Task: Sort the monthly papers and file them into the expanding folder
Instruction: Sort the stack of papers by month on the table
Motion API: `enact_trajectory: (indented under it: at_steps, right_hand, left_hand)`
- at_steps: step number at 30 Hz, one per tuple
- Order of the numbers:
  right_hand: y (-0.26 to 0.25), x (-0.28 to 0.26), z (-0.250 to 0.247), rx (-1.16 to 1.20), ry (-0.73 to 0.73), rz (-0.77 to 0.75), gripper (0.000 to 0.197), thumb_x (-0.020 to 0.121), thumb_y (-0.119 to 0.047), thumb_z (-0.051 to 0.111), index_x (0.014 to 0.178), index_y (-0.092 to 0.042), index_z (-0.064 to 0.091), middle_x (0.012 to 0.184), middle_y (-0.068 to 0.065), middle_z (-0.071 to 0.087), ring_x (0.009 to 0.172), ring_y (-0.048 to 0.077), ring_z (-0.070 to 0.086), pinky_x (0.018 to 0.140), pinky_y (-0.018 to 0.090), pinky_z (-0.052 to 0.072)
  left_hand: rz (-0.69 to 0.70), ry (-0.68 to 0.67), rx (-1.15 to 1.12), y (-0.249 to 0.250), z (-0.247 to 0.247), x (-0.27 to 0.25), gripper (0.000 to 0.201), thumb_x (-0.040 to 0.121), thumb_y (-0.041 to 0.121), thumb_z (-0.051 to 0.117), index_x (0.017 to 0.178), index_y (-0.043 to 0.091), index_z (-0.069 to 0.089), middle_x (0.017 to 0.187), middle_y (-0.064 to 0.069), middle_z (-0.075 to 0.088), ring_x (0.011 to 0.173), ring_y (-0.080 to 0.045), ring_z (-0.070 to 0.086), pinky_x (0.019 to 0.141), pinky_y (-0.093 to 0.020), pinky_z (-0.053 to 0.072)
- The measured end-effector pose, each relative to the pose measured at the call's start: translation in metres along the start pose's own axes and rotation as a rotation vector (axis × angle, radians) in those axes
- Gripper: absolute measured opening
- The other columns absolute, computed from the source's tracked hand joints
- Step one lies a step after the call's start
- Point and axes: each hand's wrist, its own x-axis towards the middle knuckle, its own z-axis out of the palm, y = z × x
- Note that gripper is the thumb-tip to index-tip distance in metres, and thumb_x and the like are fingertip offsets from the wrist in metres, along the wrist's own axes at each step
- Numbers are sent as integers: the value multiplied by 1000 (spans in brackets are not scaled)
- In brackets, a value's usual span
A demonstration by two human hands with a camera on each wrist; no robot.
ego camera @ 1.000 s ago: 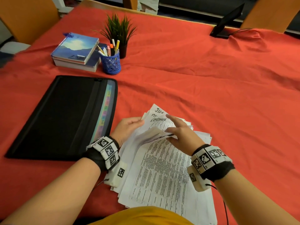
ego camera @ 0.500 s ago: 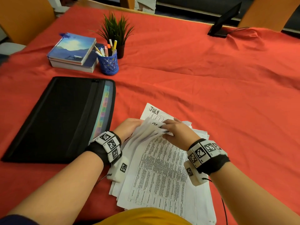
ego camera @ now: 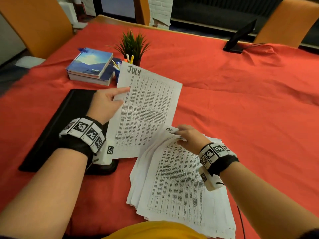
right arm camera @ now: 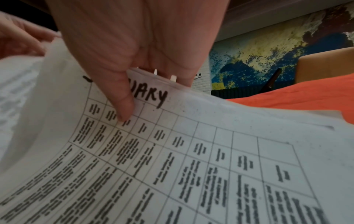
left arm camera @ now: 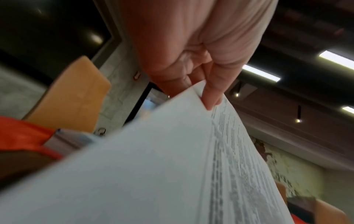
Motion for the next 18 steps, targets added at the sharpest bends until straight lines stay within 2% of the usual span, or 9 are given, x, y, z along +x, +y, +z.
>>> enact_trajectory:
  at_steps: [2,4,6,8,10,12,14,16,18]
  right_hand:
    - [2,0,1,-85,14,28,31,83,-15,63,115,-12,64,149,9,29,139,26,20,114,45,16]
    - [-1,-7,-4,-97,31,50,27,84,-17,63,110,-13,66,150,8,25,140,26,19,114,46,16]
    - [-6,-19,-16,-4,38,59,24,85,-14,62,109,-11,65,132,10,51,124,26,46,101,36,36]
    - [-14,-36,-35,55,6,84,24,86,-14,61,110,-11,64,105,4,67,96,17,60,77,22,40]
    - [-19,-53,-59,118,-36,102,18,84,-13,65,101,-18,67,85,-9,69,73,-5,59,63,12,38]
    - [-26,-67,-89,154,-98,144,17,81,-15,69,81,-32,64,66,-26,62,61,-18,53,59,8,40]
    - [-37,-75,-118,159,-148,189,20,78,-19,72,74,-36,61,65,-26,64,62,-12,57,63,13,45]
    - [-45,-78,-141,170,-180,219,10,76,-19,74,79,-25,67,74,-12,71,70,1,64,72,25,51]
    - [-49,-74,-155,216,-193,243,9,74,-17,75,79,-21,68,76,-8,73,69,6,66,72,30,52]
  left_hand:
    - [75,62,-6,17,-17,4,50,85,-10,51,119,25,57,120,0,62,94,7,61,84,-14,51]
    - [128,134,-3,34,-34,5,49,83,-11,52,120,20,58,122,-4,62,100,1,62,92,-23,51]
    - [135,196,-21,48,-50,5,47,82,-10,54,122,15,60,122,-2,62,108,-8,62,97,-33,50]
    - [115,217,-53,55,-63,4,46,83,-9,55,122,15,60,122,2,61,110,-7,61,96,-33,50]
    - [98,192,-98,56,-68,2,47,82,-8,57,121,17,61,121,4,62,109,-6,61,94,-32,51]
    - [63,145,-146,53,-59,0,47,82,-11,55,121,15,61,117,2,64,101,-4,65,87,-28,54]
    - [10,83,-199,44,-42,-1,49,81,-16,51,122,10,59,111,-4,65,83,0,67,73,-19,55]
    - [-69,-3,-251,32,-17,-7,52,80,-19,49,123,9,58,114,-9,64,74,1,66,65,-16,55]
    - [-135,-84,-271,17,12,-17,54,79,-20,48,124,9,57,112,-12,64,68,1,64,60,-13,54]
